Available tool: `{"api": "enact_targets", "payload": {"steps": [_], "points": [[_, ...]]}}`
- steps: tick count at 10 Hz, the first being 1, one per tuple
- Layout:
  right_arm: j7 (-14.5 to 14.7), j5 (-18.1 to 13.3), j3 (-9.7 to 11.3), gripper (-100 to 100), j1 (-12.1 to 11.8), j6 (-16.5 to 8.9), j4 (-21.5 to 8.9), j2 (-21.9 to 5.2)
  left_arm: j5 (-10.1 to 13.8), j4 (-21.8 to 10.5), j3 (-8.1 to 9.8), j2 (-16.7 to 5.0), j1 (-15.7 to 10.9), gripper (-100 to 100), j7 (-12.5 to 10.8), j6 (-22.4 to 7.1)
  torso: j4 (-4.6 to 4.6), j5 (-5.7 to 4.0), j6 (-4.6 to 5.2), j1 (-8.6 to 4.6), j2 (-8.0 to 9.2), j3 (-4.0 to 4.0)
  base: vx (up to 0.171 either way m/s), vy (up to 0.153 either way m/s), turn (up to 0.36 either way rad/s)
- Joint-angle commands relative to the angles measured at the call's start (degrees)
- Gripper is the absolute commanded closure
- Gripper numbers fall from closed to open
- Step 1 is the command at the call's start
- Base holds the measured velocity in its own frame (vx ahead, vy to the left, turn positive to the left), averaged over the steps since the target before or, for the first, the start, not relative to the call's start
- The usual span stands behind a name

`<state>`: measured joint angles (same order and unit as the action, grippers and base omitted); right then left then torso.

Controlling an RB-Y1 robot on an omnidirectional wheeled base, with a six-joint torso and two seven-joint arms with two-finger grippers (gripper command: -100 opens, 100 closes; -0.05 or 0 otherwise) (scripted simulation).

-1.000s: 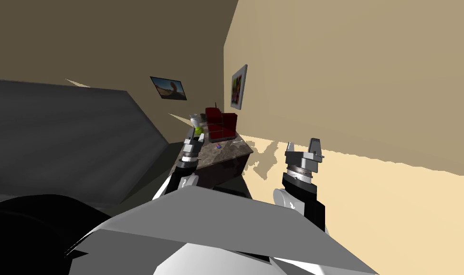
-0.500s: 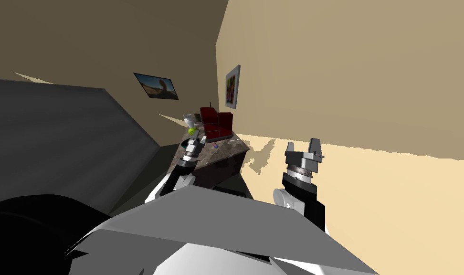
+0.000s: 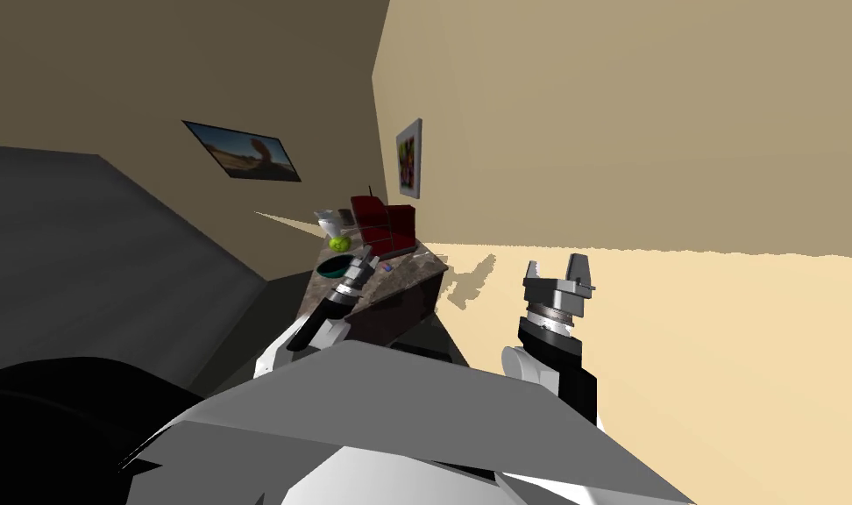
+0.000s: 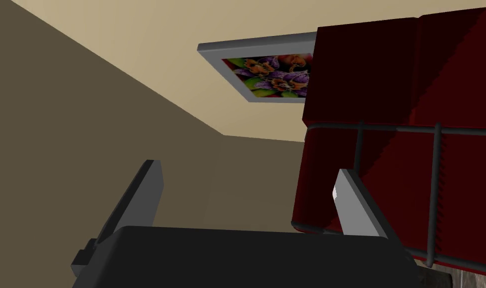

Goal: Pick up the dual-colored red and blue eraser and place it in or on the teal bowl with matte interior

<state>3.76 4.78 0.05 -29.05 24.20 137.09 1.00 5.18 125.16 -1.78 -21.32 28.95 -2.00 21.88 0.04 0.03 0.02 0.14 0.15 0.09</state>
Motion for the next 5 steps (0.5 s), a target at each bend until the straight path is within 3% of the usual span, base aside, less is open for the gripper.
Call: {"api": "enact_targets", "payload": {"steps": [1, 2, 3, 4, 5], "points": [[0.00, 0.00, 0.00, 0, 0.00, 0.00, 0.00, 0.00, 0.67, -0.26, 0.14, -1.46, -0.48, -100, 0.17, -2.05, 0.00, 0.00, 0.00, 0.00, 0.00, 0.00, -0.028, 0.021, -0.086], [0.00, 0.00, -0.01, 0, -0.01, 0.00, 0.00, 0.00, 2.15, -1.38, 0.62, -3.80, -1.00, -100, 0.44, -3.93, -0.01, 0.00, -0.05, 0.00, -0.05, -0.03, -0.035, 0.014, -0.196], [0.00, 0.00, 0.00, 0, 0.00, 0.00, 0.00, 0.00, 2.15, -1.38, 0.62, -3.88, -1.00, -100, 0.44, -4.48, -0.01, 0.00, 0.00, -0.01, -0.05, -0.03, -0.032, 0.014, -0.121], [0.00, 0.00, -0.01, 0, -0.01, 0.00, 0.00, 0.00, 3.71, -2.59, 1.17, -6.31, -1.59, -100, 0.77, -6.76, -0.01, 0.00, -0.05, -0.02, -0.07, -0.04, -0.039, 0.011, -0.213], [0.00, 0.00, 0.00, 0, 0.00, 0.00, 0.00, 0.00, 3.71, -2.59, 1.17, -6.31, -1.59, -100, 0.77, -7.18, -0.02, 0.00, 0.00, -0.02, -0.06, -0.04, -0.036, 0.016, -0.137]]}}
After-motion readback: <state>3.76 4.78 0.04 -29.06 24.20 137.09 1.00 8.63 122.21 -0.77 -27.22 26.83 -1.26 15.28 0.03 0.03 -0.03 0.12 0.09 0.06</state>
